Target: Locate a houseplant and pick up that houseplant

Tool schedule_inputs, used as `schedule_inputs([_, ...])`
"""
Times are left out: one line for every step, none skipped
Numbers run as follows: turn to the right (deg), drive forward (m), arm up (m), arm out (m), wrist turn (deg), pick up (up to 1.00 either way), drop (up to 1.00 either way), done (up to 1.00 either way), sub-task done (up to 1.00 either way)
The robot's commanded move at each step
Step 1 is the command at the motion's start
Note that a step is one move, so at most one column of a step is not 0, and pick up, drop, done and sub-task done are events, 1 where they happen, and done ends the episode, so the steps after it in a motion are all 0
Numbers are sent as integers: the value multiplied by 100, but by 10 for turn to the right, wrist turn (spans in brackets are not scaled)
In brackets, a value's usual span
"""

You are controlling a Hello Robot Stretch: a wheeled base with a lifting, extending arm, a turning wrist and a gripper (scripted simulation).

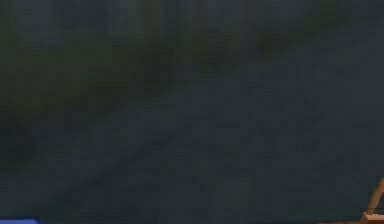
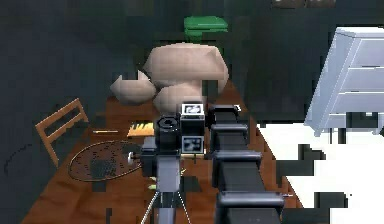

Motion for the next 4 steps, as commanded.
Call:
schedule_inputs([0,0,0,0,450,0,0,0,0])
schedule_inputs([0,0,0,0,450,0,0,0,0])
schedule_inputs([0,0,0,0,450,0,0,0,0])
schedule_inputs([0,0,0,0,300,0,0,0,0])
